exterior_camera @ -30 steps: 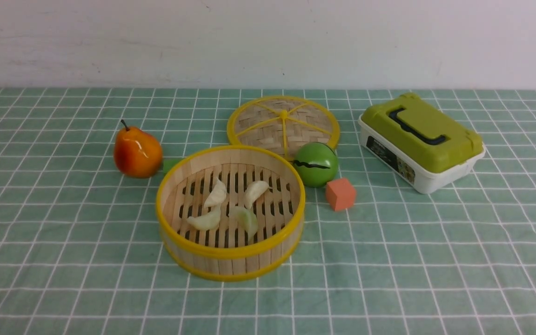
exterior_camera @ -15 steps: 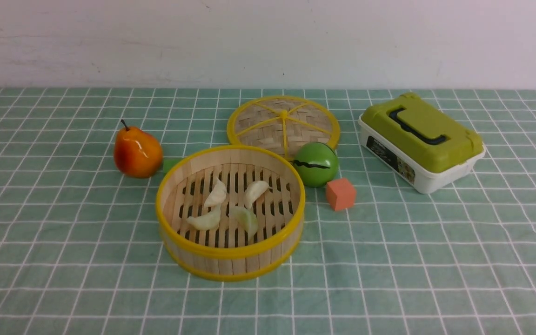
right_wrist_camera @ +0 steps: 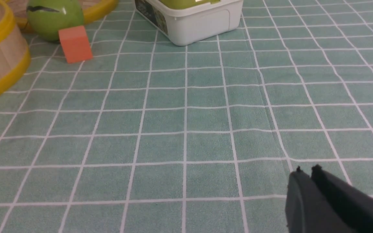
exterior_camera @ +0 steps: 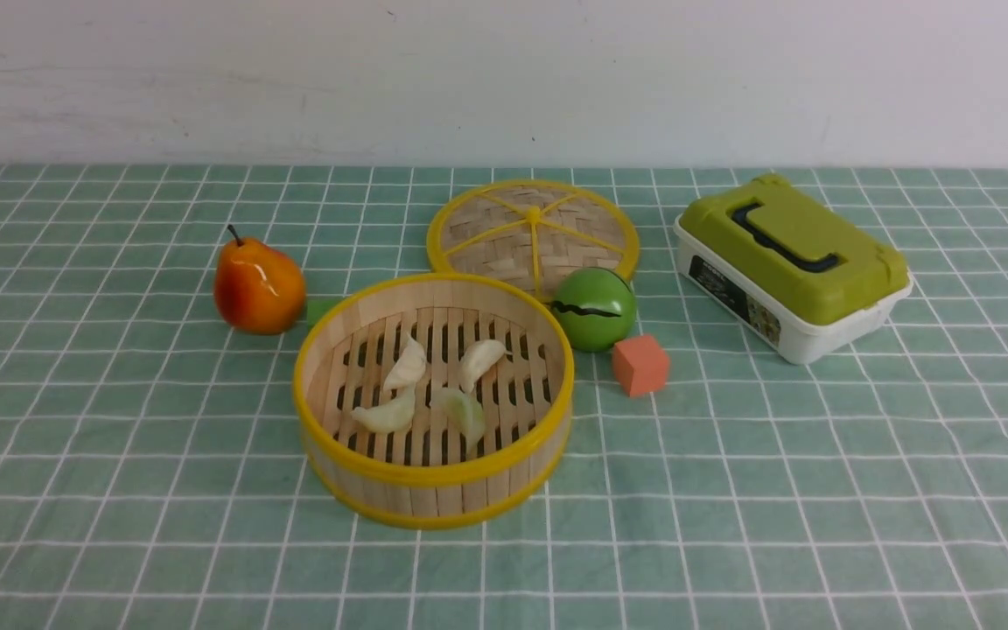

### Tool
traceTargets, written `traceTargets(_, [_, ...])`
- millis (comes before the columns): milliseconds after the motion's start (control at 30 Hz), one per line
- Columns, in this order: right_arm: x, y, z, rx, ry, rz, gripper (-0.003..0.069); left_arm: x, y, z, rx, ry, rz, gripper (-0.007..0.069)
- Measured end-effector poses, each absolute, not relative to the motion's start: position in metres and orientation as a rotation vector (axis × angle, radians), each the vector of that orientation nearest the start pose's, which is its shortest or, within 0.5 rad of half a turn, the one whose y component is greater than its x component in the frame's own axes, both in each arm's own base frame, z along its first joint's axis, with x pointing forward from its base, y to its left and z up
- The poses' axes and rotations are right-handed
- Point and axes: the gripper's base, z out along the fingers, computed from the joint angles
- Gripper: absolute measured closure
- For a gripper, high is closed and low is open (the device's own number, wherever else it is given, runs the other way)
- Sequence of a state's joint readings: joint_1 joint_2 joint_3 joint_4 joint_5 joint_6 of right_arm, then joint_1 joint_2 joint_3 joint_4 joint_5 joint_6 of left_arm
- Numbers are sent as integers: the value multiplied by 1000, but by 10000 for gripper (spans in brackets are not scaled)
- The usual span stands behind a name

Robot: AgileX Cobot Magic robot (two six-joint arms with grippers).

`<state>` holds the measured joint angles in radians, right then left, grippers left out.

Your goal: Put the dumplings into the steamer on the table with the blue tablecloth.

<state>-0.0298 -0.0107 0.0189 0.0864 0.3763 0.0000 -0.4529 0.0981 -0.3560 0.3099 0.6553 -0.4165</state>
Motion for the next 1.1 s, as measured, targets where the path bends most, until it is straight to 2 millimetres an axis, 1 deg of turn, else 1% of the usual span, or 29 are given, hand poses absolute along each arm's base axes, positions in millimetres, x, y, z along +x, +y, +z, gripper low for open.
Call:
traceTargets(67, [52, 1, 174, 81, 1865, 65, 618, 40, -1, 269, 133, 1850, -259, 502])
traceTargets(167, [52, 1, 174, 81, 1865, 65, 615, 34, 4, 270, 101, 1802, -226, 502])
traceTargets(233, [52, 1, 174, 81, 1865, 65, 613, 31, 4, 268, 76, 1772, -213, 504])
traceTargets(333, [52, 1, 174, 81, 1866, 65, 608, 31, 3, 259, 49, 1747, -171, 533])
traceTargets(367, [52, 1, 174, 81, 1866, 65, 606, 36, 2, 248, 31, 1751, -139, 569])
traceTargets(467, [52, 1, 174, 81, 1866, 65, 603, 43, -1, 226, -16, 1769, -122, 639])
traceTargets(500, [52, 1, 174, 82, 1866, 66, 601, 45, -1, 219, -34, 1778, -128, 638])
traceTargets(533, [52, 1, 174, 82, 1866, 66, 599, 48, -3, 205, -68, 1801, -151, 638])
traceTargets(567, [52, 1, 174, 82, 1866, 66, 597, 50, -4, 195, -82, 1811, -167, 638])
traceTargets(600, [52, 1, 174, 82, 1866, 66, 597, 51, -4, 193, -82, 1814, -167, 638])
traceTargets(667, [52, 1, 174, 82, 1866, 66, 596, 52, -5, 174, -92, 1859, -190, 638])
traceTargets(800, [52, 1, 174, 83, 1866, 68, 596, 52, -6, 169, -77, 1901, -186, 638])
traceTargets(1100, [52, 1, 174, 83, 1866, 68, 585, 51, -6, 168, -80, 1903, -191, 638])
